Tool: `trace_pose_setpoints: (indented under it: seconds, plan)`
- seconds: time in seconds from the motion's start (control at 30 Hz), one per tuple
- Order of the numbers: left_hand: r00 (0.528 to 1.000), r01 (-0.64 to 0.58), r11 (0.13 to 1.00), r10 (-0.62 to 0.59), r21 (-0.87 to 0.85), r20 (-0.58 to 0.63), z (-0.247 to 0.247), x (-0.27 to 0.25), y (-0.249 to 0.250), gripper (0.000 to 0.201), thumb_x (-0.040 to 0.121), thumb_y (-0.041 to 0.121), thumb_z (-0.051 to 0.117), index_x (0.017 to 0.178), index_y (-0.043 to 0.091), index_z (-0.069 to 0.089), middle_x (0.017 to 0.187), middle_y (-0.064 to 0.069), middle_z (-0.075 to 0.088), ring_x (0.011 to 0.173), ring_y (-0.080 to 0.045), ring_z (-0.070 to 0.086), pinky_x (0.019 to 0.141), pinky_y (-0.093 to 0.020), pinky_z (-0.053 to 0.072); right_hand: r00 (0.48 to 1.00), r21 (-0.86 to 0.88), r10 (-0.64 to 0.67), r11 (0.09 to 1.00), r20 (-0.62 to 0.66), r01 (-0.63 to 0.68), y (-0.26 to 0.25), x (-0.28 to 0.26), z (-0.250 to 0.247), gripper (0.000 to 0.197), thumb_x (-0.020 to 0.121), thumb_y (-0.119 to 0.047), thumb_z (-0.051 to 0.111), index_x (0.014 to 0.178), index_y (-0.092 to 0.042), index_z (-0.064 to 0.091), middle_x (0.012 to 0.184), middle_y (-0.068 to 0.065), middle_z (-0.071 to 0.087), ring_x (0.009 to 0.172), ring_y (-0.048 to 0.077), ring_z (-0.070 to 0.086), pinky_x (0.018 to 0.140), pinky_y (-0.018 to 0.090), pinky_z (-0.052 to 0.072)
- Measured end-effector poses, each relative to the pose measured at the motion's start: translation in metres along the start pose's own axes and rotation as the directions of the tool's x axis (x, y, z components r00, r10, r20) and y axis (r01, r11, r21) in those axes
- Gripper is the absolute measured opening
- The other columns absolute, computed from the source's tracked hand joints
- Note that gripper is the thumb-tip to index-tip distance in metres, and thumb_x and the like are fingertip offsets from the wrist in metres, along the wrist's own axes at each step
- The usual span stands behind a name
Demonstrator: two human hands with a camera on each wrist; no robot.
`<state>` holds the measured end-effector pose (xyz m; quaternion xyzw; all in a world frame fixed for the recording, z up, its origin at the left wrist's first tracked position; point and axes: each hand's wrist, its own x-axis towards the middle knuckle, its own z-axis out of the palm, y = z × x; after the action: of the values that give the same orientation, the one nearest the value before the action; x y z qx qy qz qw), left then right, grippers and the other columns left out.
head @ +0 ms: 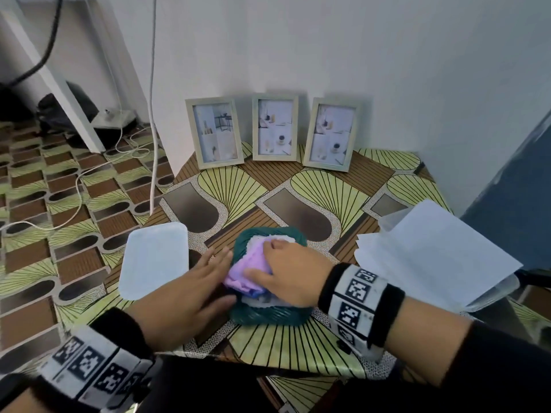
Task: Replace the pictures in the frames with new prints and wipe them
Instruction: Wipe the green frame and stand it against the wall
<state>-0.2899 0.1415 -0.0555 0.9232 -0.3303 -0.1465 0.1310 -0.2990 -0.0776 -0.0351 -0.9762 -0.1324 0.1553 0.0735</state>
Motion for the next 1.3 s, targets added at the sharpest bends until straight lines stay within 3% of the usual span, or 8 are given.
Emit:
trace_pose_setpoints:
  seconds: [0.17,0.4,0.57,0.67,0.77,0.87,1.17,1.3]
  plan:
    - [0.992,-0.016,0.991,-0.001,0.136,0.125,0.007,0.001,0.004,0.086,0.09,0.071,0.024,0.145,0.027,-0.026,0.155,0.016,-0.029,0.136,0.005,-0.036,0.108,-0.01,-0.018,0.991,-0.028,-0.094,0.995,0.093,0.097,0.002,0.004,0.004,0.079,0.1,-0.044,0.042,0.154,0.001,0.007,0.163,0.017,0.009,0.151,0.025,0.009,0.123,0.041,0.014]
    - [0.99,0.01,0.996,-0.023,0.092,0.136,0.001,0.004,0.008,0.099,0.086,0.076,0.031,0.151,0.025,-0.022,0.154,0.016,-0.031,0.139,0.005,-0.032,0.109,-0.009,-0.013,0.975,0.073,-0.198,0.976,-0.097,0.206,0.024,-0.009,0.006,0.044,0.091,0.0,0.045,0.133,-0.01,0.053,0.149,0.011,0.045,0.14,0.027,0.039,0.114,0.039,0.033]
    - [0.98,0.028,0.999,-0.035,0.041,0.197,-0.009,0.024,0.006,0.113,0.075,0.085,0.034,0.152,0.024,-0.021,0.154,0.015,-0.03,0.14,0.004,-0.029,0.116,-0.017,-0.008,0.978,-0.032,-0.179,0.984,-0.112,0.176,0.04,-0.013,0.005,0.054,0.096,-0.008,0.05,0.144,-0.032,0.046,0.161,0.002,0.026,0.148,0.018,0.023,0.117,0.036,0.029]
    - [0.968,0.031,0.995,-0.053,0.095,0.247,-0.009,0.035,0.006,0.117,0.072,0.089,0.032,0.151,0.021,-0.024,0.156,0.011,-0.03,0.141,0.0,-0.03,0.118,-0.022,-0.007,0.971,-0.039,-0.21,0.978,-0.117,0.207,0.038,-0.016,0.006,0.046,0.103,-0.029,0.036,0.149,-0.028,0.038,0.161,0.007,0.025,0.148,0.02,0.023,0.119,0.032,0.024]
    - [0.953,0.026,0.996,-0.051,0.088,0.298,-0.01,0.037,0.004,0.117,0.073,0.091,0.03,0.146,0.023,-0.031,0.153,0.011,-0.038,0.138,0.002,-0.035,0.115,-0.02,-0.011,0.981,-0.027,-0.191,0.981,-0.033,0.19,0.032,-0.015,0.011,0.058,0.102,-0.049,0.021,0.155,-0.025,0.02,0.165,0.006,0.005,0.152,0.017,0.003,0.123,0.033,0.009]
    - [0.95,0.027,0.996,-0.053,0.088,0.309,-0.014,0.037,0.002,0.123,0.07,0.094,0.031,0.142,0.023,-0.038,0.147,0.011,-0.047,0.135,0.003,-0.039,0.115,-0.02,-0.012,0.977,-0.11,-0.208,0.971,0.043,0.212,0.032,-0.01,0.014,0.062,0.105,-0.044,0.027,0.158,-0.022,0.004,0.165,0.003,-0.008,0.152,0.019,-0.008,0.124,0.039,0.005]
    - [0.945,0.019,0.985,-0.075,0.174,0.319,-0.016,0.043,0.001,0.133,0.062,0.1,0.032,0.142,0.021,-0.04,0.143,0.01,-0.054,0.126,0.003,-0.05,0.103,-0.02,-0.026,0.968,-0.026,-0.222,0.975,-0.116,0.22,0.038,-0.007,0.005,0.054,0.099,-0.013,0.043,0.152,-0.023,0.033,0.161,-0.005,0.027,0.151,0.017,0.017,0.119,0.028,0.014]
    - [0.945,0.025,0.992,-0.063,0.122,0.32,-0.017,0.044,0.001,0.132,0.063,0.1,0.032,0.141,0.023,-0.041,0.14,0.014,-0.055,0.128,0.007,-0.047,0.104,-0.017,-0.024,0.97,-0.101,-0.19,0.979,-0.151,0.176,0.044,0.003,0.0,0.054,0.1,-0.015,0.044,0.152,-0.021,0.032,0.161,-0.001,0.026,0.151,0.02,0.014,0.122,0.038,0.009]
